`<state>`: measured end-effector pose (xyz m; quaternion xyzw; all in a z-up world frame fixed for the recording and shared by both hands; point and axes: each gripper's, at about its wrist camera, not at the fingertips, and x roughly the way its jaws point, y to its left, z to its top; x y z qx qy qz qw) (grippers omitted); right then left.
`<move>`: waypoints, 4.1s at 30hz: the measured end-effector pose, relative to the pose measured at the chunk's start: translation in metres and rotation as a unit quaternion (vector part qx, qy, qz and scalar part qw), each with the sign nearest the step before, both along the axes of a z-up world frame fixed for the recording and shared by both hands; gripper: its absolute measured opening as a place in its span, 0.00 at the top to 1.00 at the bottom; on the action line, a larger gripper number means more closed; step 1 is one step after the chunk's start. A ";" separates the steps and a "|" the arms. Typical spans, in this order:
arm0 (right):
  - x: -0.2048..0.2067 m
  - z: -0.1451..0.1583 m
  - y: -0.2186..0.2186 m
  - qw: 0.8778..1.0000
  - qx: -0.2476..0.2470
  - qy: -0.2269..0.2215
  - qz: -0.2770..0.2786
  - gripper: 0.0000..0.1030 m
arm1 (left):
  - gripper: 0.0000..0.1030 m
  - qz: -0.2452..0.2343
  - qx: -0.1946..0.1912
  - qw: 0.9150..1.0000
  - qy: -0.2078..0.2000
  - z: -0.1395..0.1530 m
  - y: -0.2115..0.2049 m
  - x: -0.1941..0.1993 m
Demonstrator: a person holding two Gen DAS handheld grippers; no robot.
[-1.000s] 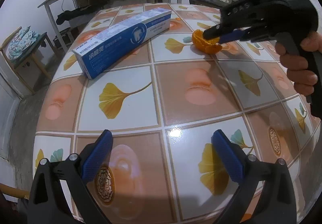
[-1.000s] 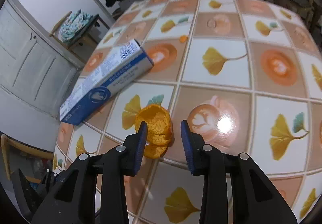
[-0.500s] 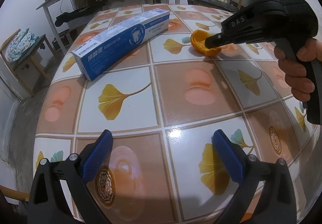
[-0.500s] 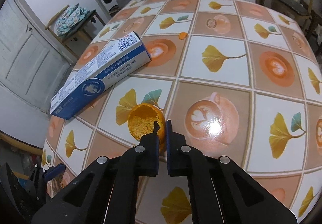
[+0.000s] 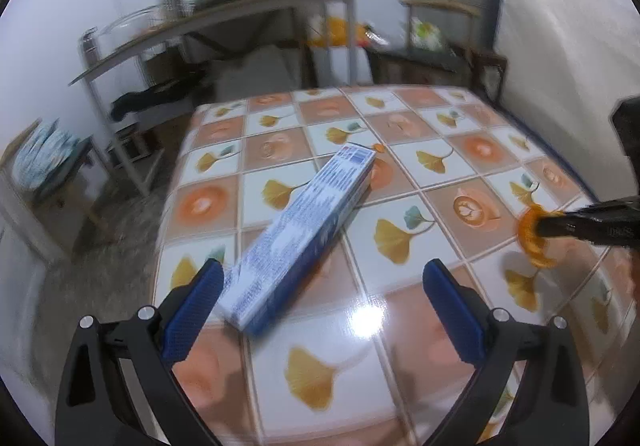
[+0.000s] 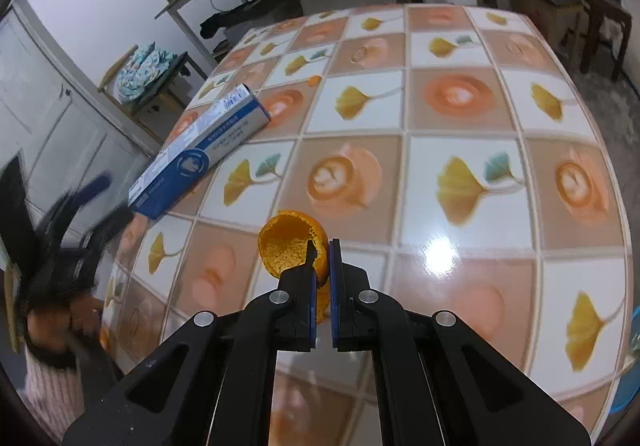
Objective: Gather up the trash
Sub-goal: 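Grasp the blue-white toothpaste box with the left tool while the right tool holds the peel, then lift the toothpaste box and orange peel off the table with both tools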
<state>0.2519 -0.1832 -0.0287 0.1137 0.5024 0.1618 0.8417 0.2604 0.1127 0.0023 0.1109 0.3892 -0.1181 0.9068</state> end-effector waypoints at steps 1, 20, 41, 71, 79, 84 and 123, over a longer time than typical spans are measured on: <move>-0.004 -0.002 -0.006 1.000 0.005 0.004 -0.005 0.96 | 0.05 -0.006 0.014 1.000 0.010 -0.001 -0.003 0.013; -0.026 0.002 -0.046 0.998 0.037 0.011 -0.047 0.96 | 0.60 -0.012 0.073 0.988 0.133 -0.035 -0.019 0.076; -0.072 -0.015 -0.048 0.996 0.041 0.040 -0.064 0.96 | 0.54 -0.065 0.039 0.982 0.174 -0.042 -0.074 -0.080; -0.080 -0.013 -0.050 0.996 0.048 0.037 -0.068 0.96 | 0.69 -0.052 0.068 0.988 0.128 -0.037 -0.089 -0.088; -0.083 -0.010 -0.052 0.996 0.054 0.034 -0.068 0.96 | 0.69 -0.055 0.069 0.989 0.116 -0.029 -0.094 -0.092; -0.084 -0.006 -0.054 0.996 0.057 0.031 -0.068 0.96 | 0.69 -0.058 0.071 0.990 0.109 -0.024 -0.097 -0.093; -0.149 0.018 -0.148 0.981 0.114 -0.033 -0.153 0.96 | 0.69 -0.169 0.085 0.981 0.052 0.013 -0.206 -0.118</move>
